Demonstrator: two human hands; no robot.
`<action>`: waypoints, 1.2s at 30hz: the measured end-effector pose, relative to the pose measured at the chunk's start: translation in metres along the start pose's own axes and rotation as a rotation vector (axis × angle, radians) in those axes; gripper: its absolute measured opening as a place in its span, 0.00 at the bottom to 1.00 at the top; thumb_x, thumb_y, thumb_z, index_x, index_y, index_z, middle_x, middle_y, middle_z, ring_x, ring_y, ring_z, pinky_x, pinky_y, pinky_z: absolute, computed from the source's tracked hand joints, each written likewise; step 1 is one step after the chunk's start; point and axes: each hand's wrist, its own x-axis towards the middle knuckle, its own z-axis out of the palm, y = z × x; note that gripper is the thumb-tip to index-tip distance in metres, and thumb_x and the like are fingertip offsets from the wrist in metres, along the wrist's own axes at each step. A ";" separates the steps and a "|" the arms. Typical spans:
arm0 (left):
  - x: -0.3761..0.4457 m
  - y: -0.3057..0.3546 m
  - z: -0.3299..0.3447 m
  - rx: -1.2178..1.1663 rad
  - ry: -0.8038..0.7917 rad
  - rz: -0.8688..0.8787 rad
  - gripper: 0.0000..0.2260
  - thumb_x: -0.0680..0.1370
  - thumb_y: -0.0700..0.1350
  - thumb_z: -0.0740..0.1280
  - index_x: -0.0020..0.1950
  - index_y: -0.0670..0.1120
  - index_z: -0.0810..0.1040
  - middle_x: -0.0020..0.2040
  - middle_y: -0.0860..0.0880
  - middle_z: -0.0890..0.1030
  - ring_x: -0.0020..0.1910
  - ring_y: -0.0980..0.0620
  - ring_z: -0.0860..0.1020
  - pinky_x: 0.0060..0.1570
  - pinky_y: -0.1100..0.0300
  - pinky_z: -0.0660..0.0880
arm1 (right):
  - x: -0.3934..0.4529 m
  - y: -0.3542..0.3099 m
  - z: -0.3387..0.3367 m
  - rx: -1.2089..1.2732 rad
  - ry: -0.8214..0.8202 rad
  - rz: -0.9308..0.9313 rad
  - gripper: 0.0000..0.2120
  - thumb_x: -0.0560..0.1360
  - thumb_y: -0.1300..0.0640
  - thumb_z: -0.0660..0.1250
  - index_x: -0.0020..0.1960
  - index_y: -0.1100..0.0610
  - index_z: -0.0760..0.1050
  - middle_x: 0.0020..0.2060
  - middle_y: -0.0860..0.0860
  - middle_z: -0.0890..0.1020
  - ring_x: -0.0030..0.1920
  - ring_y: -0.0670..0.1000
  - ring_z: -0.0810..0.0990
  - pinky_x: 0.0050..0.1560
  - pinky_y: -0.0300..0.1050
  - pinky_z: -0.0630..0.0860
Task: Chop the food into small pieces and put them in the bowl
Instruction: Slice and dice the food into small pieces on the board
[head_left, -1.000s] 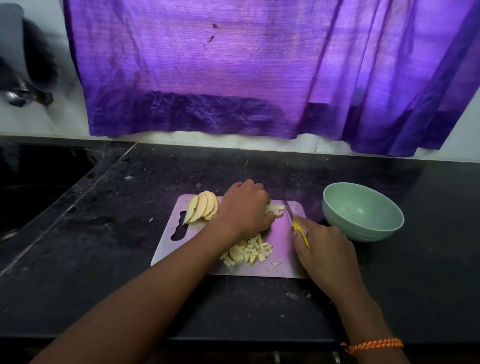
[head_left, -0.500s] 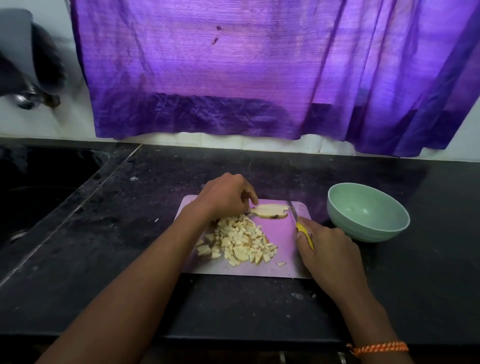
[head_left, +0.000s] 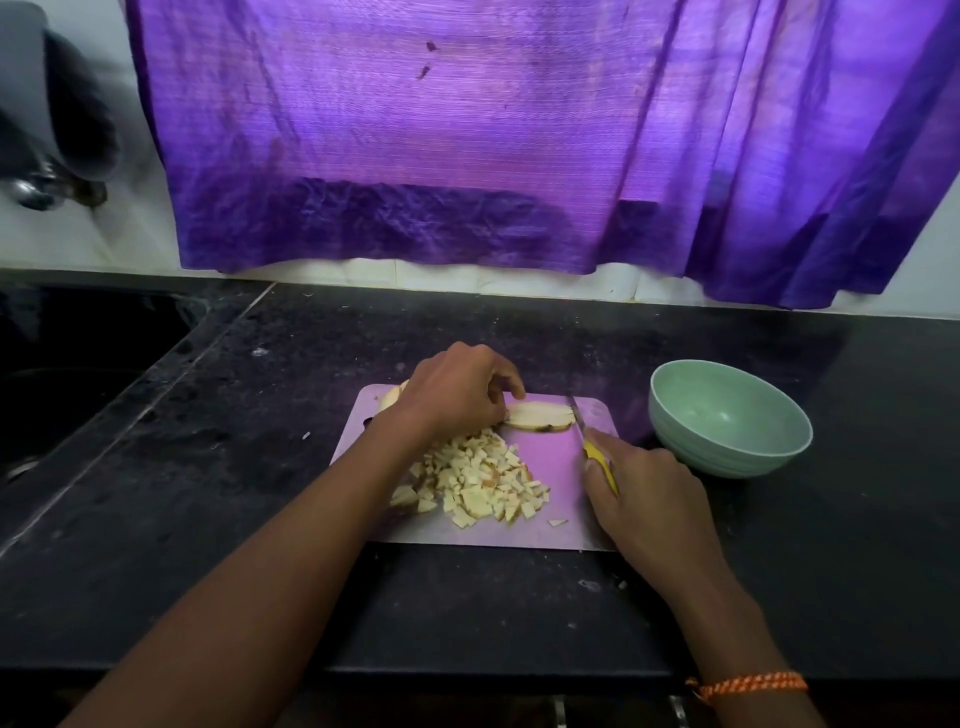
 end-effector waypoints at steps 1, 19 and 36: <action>0.000 -0.002 -0.001 0.000 0.003 -0.009 0.11 0.77 0.46 0.76 0.58 0.59 0.87 0.47 0.59 0.86 0.45 0.58 0.83 0.42 0.56 0.83 | 0.000 0.000 0.000 0.003 0.002 0.001 0.20 0.82 0.46 0.57 0.73 0.42 0.71 0.41 0.53 0.82 0.38 0.55 0.75 0.37 0.48 0.69; 0.001 0.014 0.020 0.132 0.044 0.070 0.20 0.80 0.62 0.71 0.67 0.54 0.85 0.63 0.55 0.82 0.60 0.53 0.79 0.46 0.55 0.72 | 0.000 -0.002 -0.002 0.038 0.009 0.040 0.21 0.82 0.46 0.56 0.75 0.42 0.69 0.39 0.53 0.81 0.39 0.56 0.77 0.37 0.50 0.72; -0.001 0.025 0.032 0.147 0.122 0.031 0.21 0.79 0.63 0.72 0.65 0.51 0.86 0.59 0.55 0.82 0.59 0.52 0.77 0.51 0.51 0.78 | -0.005 -0.016 0.001 0.029 0.008 0.054 0.19 0.83 0.47 0.57 0.73 0.42 0.71 0.46 0.56 0.82 0.47 0.61 0.80 0.40 0.52 0.70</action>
